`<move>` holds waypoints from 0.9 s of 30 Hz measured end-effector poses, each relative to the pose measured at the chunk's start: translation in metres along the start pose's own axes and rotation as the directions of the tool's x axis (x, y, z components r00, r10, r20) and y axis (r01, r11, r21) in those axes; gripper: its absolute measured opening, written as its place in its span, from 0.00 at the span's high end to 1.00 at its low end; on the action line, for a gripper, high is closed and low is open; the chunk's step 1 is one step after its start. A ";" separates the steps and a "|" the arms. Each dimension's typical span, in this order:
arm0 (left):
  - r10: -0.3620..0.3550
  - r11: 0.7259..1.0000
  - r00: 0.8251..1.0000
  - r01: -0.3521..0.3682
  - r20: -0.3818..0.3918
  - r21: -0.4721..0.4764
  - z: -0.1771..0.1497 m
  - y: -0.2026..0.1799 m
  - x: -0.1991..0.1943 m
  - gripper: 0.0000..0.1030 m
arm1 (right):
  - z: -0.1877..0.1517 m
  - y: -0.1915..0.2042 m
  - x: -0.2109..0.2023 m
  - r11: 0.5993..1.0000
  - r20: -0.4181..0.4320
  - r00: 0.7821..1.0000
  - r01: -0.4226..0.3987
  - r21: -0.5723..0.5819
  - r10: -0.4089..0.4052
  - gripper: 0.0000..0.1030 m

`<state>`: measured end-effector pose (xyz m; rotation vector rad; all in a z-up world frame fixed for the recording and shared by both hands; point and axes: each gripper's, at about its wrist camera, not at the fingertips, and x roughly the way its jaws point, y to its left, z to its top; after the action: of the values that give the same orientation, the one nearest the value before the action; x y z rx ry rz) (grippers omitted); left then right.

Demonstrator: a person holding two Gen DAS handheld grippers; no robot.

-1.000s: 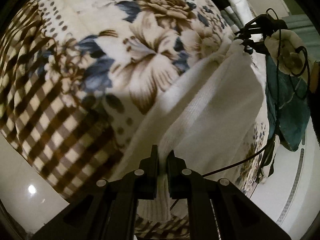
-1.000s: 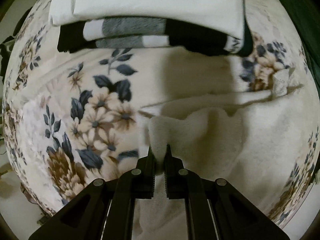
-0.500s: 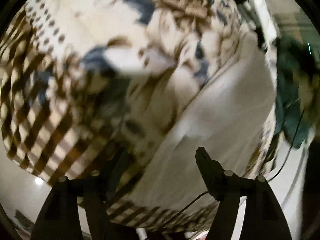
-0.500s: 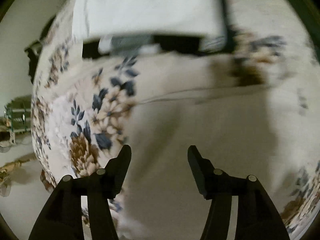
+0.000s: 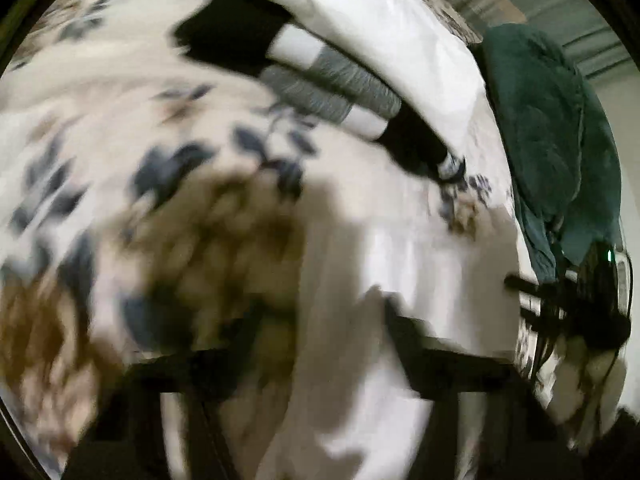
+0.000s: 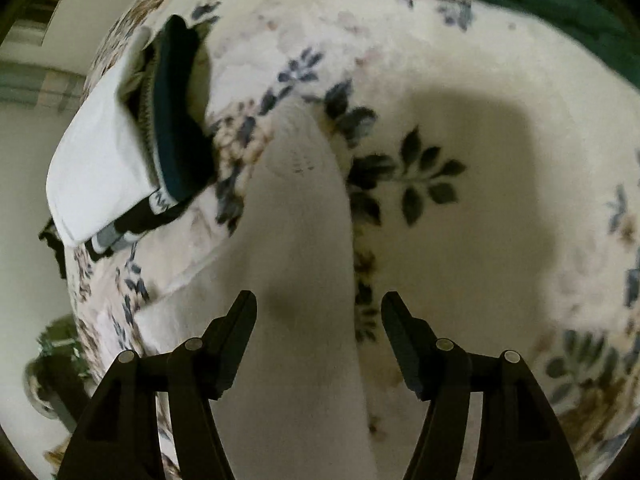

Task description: Fold small clothes

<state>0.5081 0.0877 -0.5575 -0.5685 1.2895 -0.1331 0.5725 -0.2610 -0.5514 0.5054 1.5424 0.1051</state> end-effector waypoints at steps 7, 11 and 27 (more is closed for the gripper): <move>0.047 0.998 0.999 -0.047 -0.008 0.038 0.023 0.006 0.019 0.95 | 0.015 0.015 -0.004 0.993 0.144 0.984 0.112 -0.048 -0.104 0.92; -0.023 1.000 0.999 0.023 -0.034 -0.012 0.026 0.017 0.020 0.91 | 0.015 0.004 0.010 0.994 0.062 0.993 0.105 -0.015 -0.103 0.90; -0.134 0.989 0.953 0.110 -0.272 -0.101 -0.195 0.079 -0.122 0.33 | -0.258 -0.056 -0.073 0.989 -0.161 0.979 -0.108 0.097 0.123 0.38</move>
<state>0.2742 0.1417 -0.5206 -0.7215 1.5390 -0.2699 0.3054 -0.2748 -0.4918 0.6705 1.6865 0.1734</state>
